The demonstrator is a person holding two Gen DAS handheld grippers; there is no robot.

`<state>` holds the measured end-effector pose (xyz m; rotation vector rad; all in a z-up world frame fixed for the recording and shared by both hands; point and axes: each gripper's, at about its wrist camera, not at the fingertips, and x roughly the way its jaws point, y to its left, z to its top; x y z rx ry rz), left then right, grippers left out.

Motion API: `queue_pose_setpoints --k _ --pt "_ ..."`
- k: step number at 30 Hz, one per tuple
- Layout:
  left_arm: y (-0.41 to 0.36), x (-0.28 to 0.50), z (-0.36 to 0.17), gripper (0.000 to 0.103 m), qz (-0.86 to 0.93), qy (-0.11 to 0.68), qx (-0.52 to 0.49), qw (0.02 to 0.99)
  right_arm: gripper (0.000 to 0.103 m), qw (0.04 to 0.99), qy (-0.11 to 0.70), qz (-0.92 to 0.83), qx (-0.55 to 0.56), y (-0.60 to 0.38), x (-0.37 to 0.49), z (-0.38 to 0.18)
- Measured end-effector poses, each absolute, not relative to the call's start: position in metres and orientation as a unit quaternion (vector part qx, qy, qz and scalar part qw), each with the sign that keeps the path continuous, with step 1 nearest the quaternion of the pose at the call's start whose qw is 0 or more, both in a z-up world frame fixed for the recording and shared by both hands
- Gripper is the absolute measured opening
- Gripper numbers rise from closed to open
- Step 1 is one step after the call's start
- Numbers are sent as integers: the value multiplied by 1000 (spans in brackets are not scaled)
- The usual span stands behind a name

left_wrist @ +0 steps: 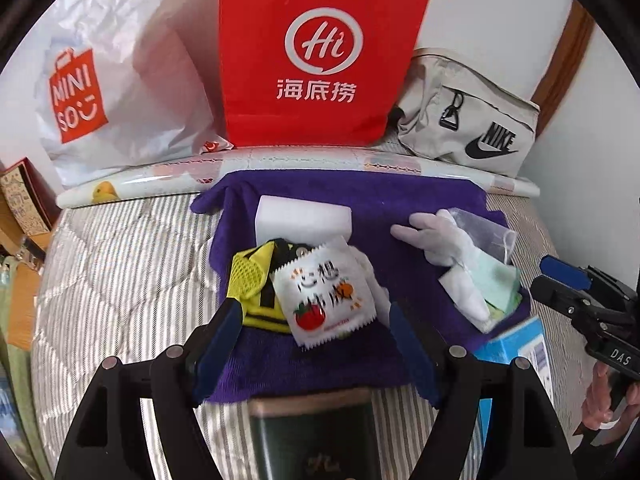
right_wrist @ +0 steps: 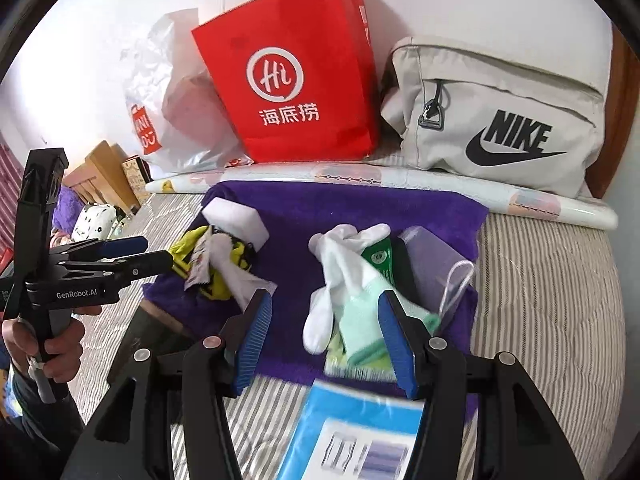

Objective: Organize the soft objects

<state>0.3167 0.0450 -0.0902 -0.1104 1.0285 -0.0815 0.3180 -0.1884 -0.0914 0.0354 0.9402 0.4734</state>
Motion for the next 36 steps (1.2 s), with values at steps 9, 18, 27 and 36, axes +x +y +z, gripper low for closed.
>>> queue_pose_setpoints --k 9,18,27,36 --pt "32 255 -61 85 -34 482 -45 875 75 881 422 214 12 -199 249 -58" --pt "14 179 -43 92 -38 466 -40 883 83 893 402 202 11 -205 177 -37" --pt "7 115 -25 97 -17 434 -39 900 89 898 408 163 3 -206 121 -35" --pt "-11 62 -13 97 3 392 -17 920 90 906 402 133 7 -215 75 -35"
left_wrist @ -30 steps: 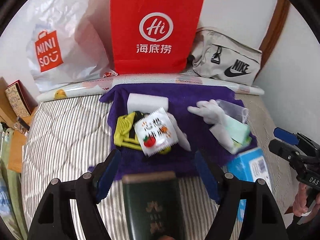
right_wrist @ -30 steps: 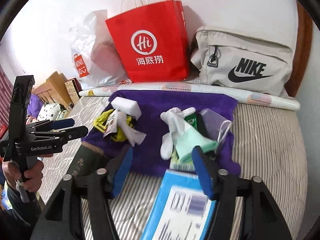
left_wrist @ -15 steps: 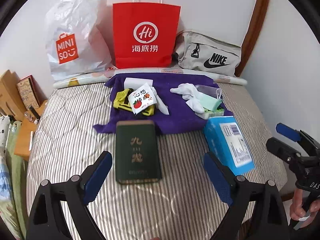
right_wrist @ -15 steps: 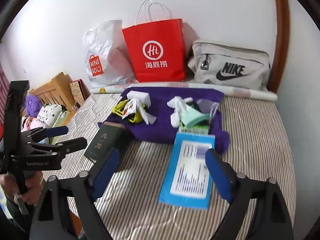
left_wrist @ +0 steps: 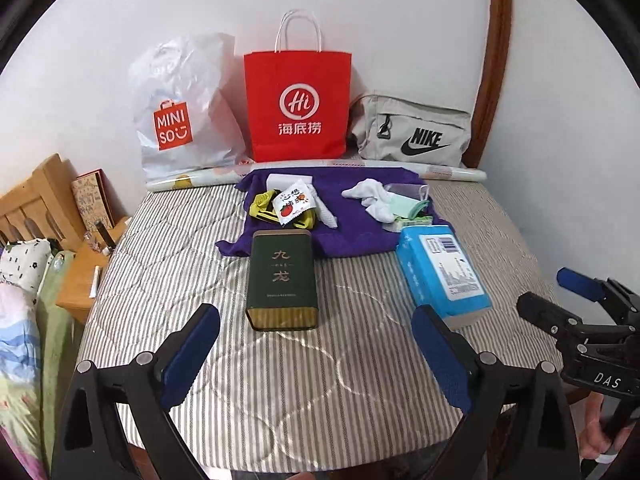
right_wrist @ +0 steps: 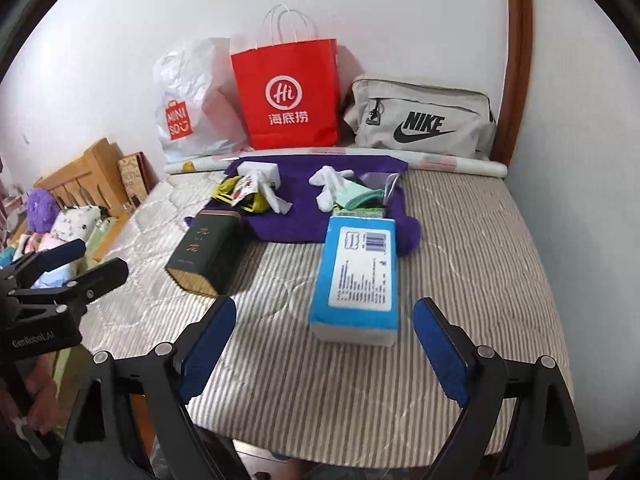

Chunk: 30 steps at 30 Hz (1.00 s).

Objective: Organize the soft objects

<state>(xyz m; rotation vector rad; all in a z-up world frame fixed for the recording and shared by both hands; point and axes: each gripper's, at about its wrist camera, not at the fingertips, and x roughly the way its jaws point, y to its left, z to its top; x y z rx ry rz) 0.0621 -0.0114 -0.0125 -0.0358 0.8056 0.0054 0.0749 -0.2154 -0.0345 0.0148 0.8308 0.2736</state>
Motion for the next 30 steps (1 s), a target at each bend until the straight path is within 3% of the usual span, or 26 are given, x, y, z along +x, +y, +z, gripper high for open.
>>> queue_pose_setpoints --k 30 --pt "-25 9 -6 97 11 366 -9 931 90 915 379 134 22 -229 21 -24"
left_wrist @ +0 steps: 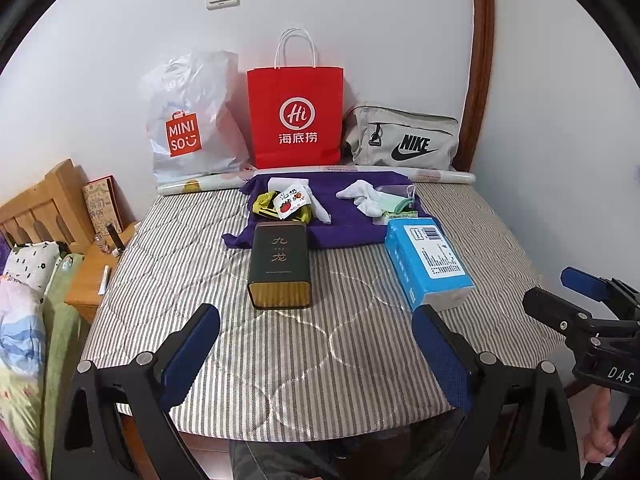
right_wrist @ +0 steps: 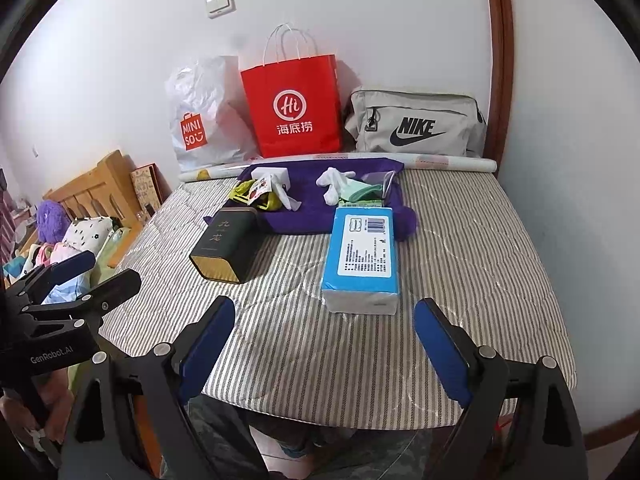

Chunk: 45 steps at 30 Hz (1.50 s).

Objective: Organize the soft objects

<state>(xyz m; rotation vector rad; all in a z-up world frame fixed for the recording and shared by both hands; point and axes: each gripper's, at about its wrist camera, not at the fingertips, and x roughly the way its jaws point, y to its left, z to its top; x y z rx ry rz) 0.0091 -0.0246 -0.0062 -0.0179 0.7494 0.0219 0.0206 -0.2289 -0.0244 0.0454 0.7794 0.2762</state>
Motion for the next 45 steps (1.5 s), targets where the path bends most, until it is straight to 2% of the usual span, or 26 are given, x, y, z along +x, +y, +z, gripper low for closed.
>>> queue_pose_setpoints --k 45 --pt "-24 4 -4 97 8 365 -10 931 91 917 371 144 10 -226 11 -20"
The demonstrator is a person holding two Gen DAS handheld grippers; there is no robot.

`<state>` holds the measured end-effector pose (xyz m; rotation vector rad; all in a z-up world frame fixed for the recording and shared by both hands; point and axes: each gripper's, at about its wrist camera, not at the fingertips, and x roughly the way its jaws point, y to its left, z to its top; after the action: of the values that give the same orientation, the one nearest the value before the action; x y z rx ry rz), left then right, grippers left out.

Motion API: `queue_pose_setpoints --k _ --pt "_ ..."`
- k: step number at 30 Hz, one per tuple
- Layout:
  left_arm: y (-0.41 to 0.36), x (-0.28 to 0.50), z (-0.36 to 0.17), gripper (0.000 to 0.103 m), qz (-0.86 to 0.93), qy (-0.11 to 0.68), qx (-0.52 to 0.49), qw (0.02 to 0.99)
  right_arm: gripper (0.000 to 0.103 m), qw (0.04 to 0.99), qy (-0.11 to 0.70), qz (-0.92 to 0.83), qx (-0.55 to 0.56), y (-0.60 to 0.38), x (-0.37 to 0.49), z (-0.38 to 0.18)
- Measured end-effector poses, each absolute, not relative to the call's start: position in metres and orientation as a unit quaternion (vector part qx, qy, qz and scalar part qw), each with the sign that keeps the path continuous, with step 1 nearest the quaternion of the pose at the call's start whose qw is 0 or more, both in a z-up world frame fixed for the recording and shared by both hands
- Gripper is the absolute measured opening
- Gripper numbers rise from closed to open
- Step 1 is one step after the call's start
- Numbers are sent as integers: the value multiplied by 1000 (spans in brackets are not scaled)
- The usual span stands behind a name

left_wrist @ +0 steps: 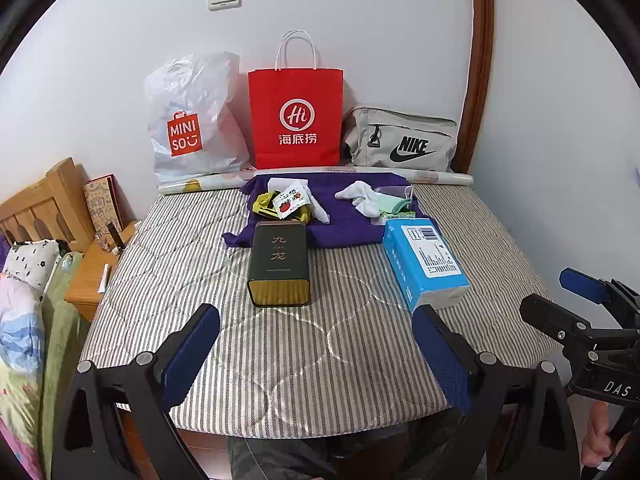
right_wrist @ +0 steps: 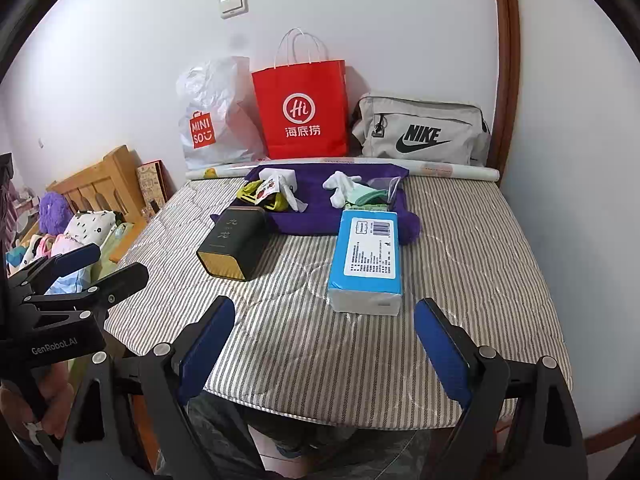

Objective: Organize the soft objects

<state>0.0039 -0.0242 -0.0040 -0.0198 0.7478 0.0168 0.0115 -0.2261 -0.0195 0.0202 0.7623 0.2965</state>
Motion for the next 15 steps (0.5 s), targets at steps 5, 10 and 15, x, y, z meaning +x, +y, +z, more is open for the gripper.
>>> queue_pose_setpoints --k 5,10,15 --pt "-25 3 -3 97 7 366 -9 931 91 917 370 146 10 -226 12 -19" --pt "-26 3 -3 97 8 365 -10 931 91 917 369 149 9 -227 12 -19" --pt "-26 2 -3 97 8 365 -10 931 91 917 369 149 8 -226 11 -18"
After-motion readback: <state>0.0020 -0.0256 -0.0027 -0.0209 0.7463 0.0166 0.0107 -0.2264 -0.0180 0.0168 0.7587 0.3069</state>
